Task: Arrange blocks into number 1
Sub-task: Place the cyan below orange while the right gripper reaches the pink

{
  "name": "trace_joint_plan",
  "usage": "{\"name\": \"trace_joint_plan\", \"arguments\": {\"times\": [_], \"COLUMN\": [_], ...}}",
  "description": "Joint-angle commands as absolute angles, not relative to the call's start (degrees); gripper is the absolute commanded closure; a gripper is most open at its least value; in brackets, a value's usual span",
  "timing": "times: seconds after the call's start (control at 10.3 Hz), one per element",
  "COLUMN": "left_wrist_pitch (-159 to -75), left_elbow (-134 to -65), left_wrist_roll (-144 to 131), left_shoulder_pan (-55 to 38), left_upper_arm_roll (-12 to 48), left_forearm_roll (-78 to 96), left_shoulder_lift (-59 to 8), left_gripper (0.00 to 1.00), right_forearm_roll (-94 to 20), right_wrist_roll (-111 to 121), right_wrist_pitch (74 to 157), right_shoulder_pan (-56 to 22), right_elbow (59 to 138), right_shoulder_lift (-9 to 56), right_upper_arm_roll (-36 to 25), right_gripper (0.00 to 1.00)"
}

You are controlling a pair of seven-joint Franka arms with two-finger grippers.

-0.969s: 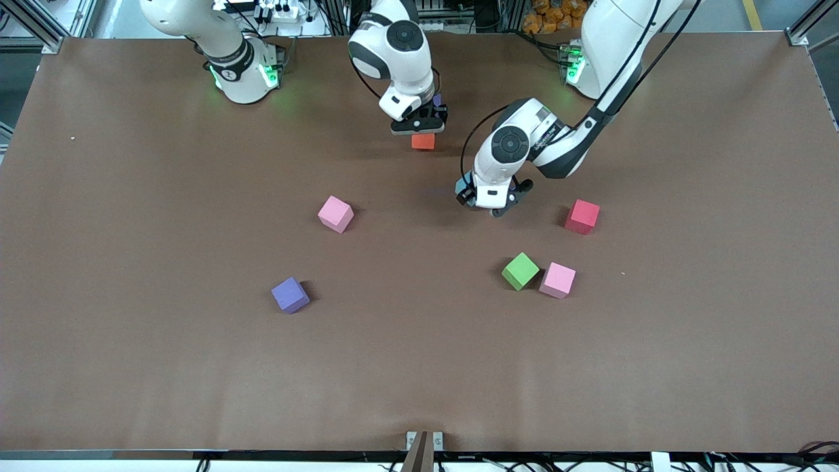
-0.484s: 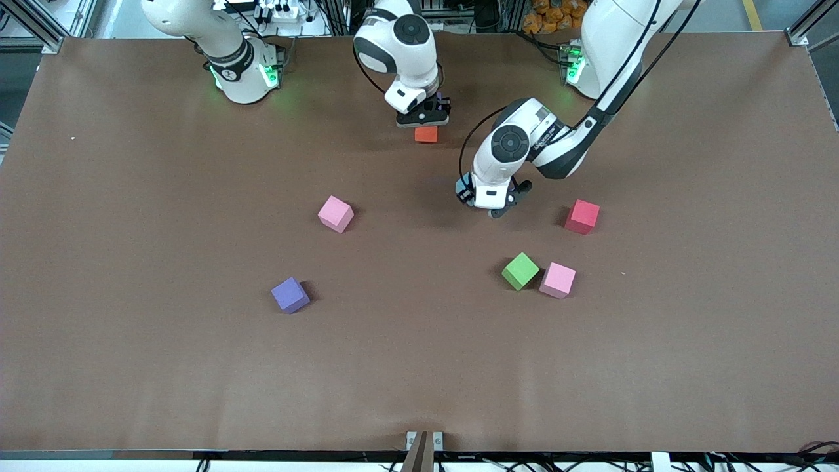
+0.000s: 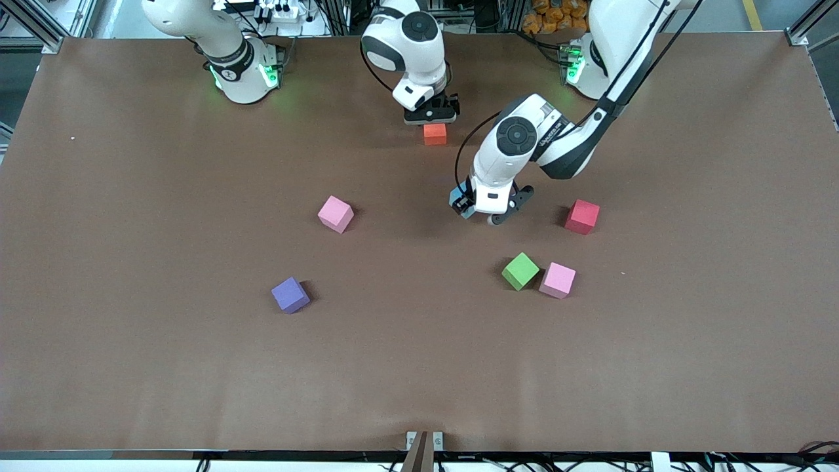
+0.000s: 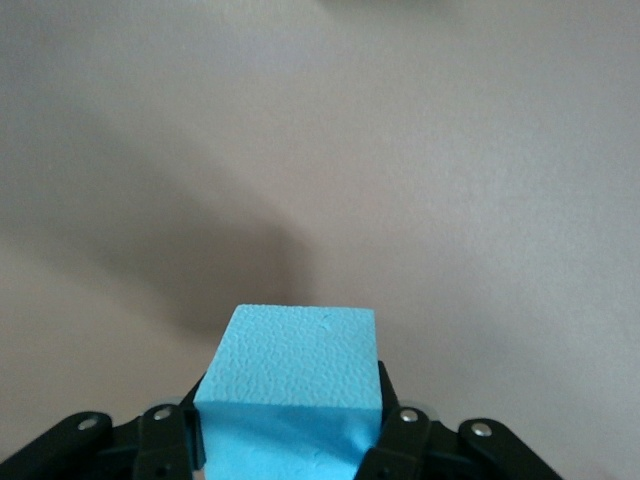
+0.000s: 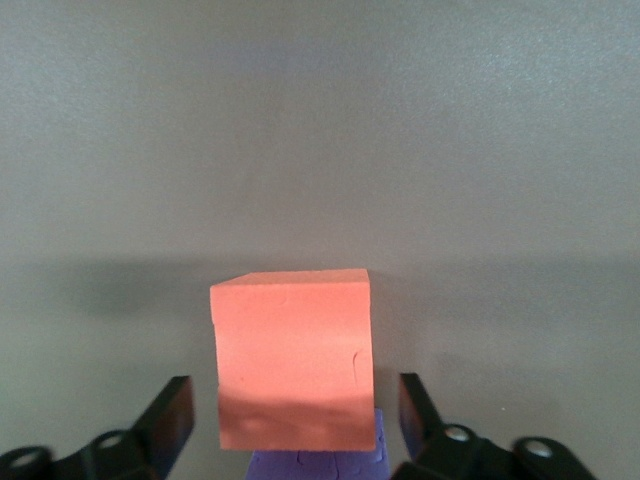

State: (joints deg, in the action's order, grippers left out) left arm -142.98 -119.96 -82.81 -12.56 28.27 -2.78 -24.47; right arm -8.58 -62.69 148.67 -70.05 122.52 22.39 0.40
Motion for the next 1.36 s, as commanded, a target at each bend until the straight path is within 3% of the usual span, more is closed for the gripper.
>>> {"name": "trace_joint_plan", "arguments": {"times": [0.0, 0.39, 0.68, 1.07, 1.26], "left_wrist_pitch": [-142.3, -142.3, -142.3, -142.3, -142.3], "left_elbow": [-120.0, -119.4, -119.4, -119.9, -119.9], "left_wrist_roll": [-80.3, -79.5, -76.0, -65.7, -64.7], "left_shoulder_pan": [-12.5, -14.8, -20.0, -23.2, -24.9], "left_upper_arm_roll": [27.8, 27.9, 28.2, 29.2, 29.4], "left_forearm_roll": [-2.6, -3.1, -3.9, -3.9, -4.0], "left_shoulder_lift": [-24.0, -23.1, -24.8, -26.4, -27.8], "left_gripper": [1.00, 1.00, 1.00, 1.00, 1.00], "right_forearm_roll": [-6.2, -2.7, 2.0, 1.6, 1.0], "right_wrist_roll": [-64.9, -64.2, -57.4, -57.7, -57.8], "right_wrist_pitch": [148.8, 147.7, 139.1, 137.8, 142.5], "right_shoulder_pan": [-68.6, -51.5, -38.2, -21.7, -17.7], "right_elbow": [123.1, 133.3, 135.5, 135.3, 134.7], "right_shoulder_lift": [21.1, 6.0, -1.0, 0.4, 5.1], "right_upper_arm_roll": [1.2, 9.1, 9.8, 9.7, 8.2], "right_gripper": [0.00, 0.00, 0.00, 0.00, 0.00]}}
